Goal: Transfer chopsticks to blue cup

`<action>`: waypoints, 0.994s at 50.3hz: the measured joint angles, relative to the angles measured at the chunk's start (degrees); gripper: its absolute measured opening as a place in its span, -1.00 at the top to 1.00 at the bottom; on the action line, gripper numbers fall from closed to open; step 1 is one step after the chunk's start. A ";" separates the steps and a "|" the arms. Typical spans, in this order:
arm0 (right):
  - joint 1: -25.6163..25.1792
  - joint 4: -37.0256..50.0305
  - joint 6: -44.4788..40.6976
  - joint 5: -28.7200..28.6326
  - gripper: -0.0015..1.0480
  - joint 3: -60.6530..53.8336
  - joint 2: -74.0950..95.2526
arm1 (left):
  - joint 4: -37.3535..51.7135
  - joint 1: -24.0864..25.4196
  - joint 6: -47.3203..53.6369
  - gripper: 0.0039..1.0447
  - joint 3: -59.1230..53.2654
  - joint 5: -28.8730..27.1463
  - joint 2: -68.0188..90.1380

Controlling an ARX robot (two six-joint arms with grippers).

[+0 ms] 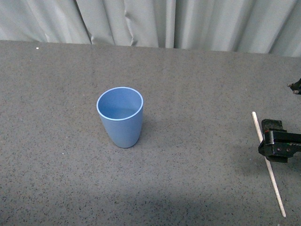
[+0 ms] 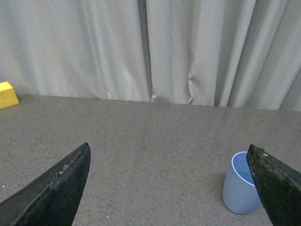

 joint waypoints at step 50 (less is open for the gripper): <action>0.48 -3.15 0.48 0.48 0.84 5.99 9.77 | 0.00 0.00 0.02 -0.88 0.02 -0.02 0.00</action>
